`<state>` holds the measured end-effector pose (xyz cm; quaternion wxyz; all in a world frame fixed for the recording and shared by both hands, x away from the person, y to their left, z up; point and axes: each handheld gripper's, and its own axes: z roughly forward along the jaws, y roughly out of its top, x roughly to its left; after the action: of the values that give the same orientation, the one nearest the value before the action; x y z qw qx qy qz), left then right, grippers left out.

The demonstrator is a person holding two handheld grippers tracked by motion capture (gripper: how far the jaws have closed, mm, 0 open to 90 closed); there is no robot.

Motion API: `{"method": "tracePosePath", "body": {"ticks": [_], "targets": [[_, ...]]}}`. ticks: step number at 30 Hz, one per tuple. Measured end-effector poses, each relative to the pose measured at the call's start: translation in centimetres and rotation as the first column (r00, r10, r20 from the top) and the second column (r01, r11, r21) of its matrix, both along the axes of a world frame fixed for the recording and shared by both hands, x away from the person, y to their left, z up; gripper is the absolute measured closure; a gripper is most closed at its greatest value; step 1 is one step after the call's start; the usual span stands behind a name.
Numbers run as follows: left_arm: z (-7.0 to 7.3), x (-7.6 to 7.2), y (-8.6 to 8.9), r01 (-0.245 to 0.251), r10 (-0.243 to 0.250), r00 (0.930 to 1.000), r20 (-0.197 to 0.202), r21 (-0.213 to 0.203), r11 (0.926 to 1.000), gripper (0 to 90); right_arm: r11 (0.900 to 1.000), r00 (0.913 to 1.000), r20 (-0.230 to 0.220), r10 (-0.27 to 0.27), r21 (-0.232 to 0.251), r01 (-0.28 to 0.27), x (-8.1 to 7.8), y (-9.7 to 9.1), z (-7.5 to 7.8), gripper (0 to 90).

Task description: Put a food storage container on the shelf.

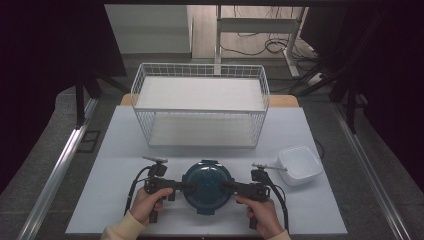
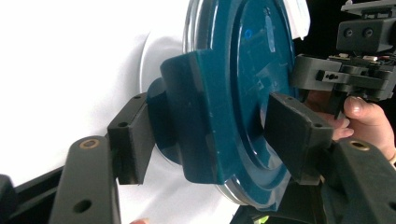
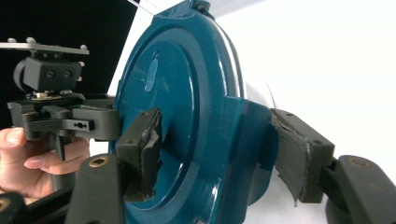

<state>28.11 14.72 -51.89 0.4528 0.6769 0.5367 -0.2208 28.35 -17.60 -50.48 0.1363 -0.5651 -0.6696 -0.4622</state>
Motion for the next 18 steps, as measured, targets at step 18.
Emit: {"method": "tracePosePath", "body": {"ticks": [18], "targets": [[0.6,-0.4,0.1,-0.023,0.023,0.9997,0.013,-0.004,0.9997,39.6,0.9999,0.9983,0.059,-0.006,-0.013,0.007,-0.6,0.0,1.2,41.5]]}}
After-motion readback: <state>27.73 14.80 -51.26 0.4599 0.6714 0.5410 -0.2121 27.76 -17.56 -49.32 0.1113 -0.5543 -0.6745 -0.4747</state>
